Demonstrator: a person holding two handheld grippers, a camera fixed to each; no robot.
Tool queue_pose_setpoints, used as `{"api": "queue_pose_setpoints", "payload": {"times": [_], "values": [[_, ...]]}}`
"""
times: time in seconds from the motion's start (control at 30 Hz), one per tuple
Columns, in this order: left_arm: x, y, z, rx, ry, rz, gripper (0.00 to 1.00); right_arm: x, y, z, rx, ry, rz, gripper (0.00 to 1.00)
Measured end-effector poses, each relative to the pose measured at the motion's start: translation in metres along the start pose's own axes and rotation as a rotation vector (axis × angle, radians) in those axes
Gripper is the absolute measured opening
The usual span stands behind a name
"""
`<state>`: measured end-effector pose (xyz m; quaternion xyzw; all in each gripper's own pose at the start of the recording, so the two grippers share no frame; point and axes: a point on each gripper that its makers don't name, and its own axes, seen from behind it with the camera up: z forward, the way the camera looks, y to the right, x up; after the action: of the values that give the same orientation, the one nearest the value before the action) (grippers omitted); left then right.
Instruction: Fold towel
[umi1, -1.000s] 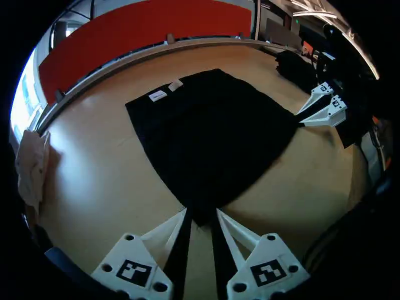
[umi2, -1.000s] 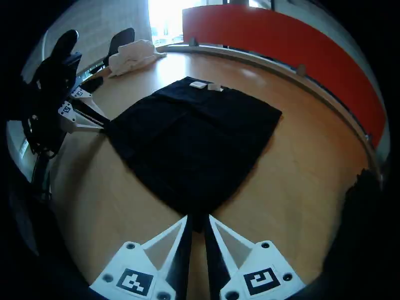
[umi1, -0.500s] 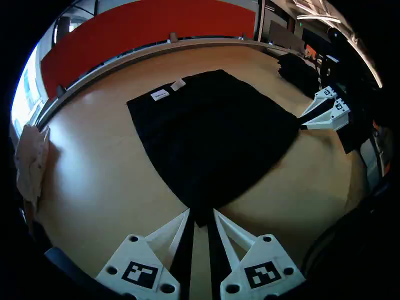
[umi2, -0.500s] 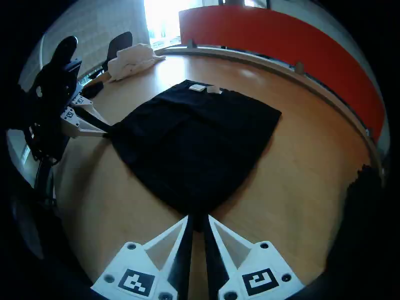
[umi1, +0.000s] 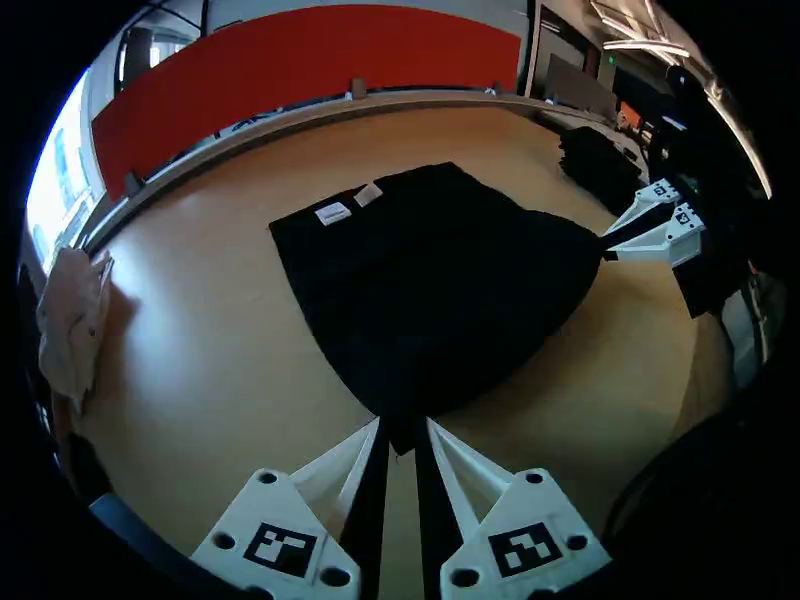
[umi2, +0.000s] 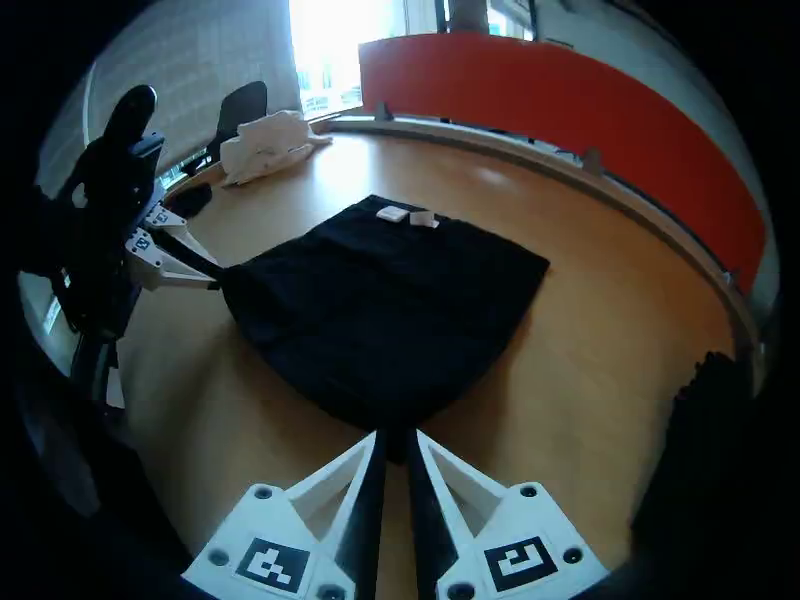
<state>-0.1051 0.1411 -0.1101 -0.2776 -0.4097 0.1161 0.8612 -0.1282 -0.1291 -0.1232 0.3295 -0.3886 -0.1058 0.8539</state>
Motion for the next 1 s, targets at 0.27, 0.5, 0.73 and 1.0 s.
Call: {"api": "queue_pose_setpoints", "payload": {"times": [0.27, 0.5, 0.73, 1.0], "values": [[0.012, 0.002, -0.022, 0.004, 0.009, -0.025, 0.17, 0.021, -0.005, -0.019, 0.000, 0.039, -0.012, 0.14], [0.025, 0.001, -0.040, 0.005, 0.016, -0.044, 0.17, 0.038, -0.009, -0.035, 0.000, 0.072, -0.015, 0.14], [0.036, 0.002, -0.053, 0.002, 0.031, -0.061, 0.17, 0.049, -0.012, -0.048, -0.004, 0.091, -0.024, 0.14], [0.040, 0.003, -0.059, 0.004, 0.034, -0.062, 0.17, 0.053, -0.014, -0.055, 0.001, 0.098, -0.023, 0.13]]}}
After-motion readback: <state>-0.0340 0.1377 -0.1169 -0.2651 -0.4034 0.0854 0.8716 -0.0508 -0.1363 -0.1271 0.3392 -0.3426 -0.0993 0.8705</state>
